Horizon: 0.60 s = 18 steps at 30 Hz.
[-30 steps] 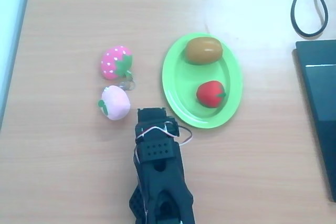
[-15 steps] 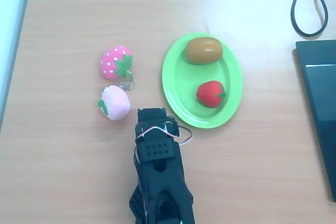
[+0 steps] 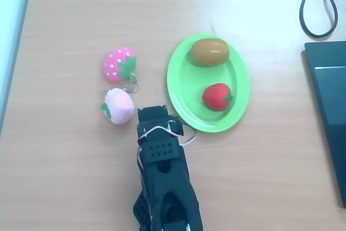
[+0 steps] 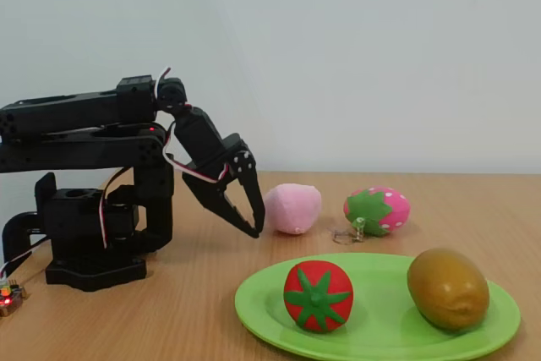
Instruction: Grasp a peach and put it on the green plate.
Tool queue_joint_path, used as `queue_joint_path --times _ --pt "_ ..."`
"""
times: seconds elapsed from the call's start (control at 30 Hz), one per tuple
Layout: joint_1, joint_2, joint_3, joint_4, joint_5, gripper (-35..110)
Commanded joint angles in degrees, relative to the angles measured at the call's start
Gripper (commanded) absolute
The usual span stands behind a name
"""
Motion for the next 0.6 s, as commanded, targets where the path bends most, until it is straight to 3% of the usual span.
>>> queue_joint_path --times 0.0,0.1,0.4,0.57 --pt "-0.2 -2.0 -3.5 -1.0 -9.3 -8" --pt "0.1 -3.3 -5.5 -1.1 -17.7 -8" --pt "-1.2 -9.6 -13.6 3.6 -18.5 -7" --pt "-1.7 -10.1 -14.2 5.1 -21.7 12"
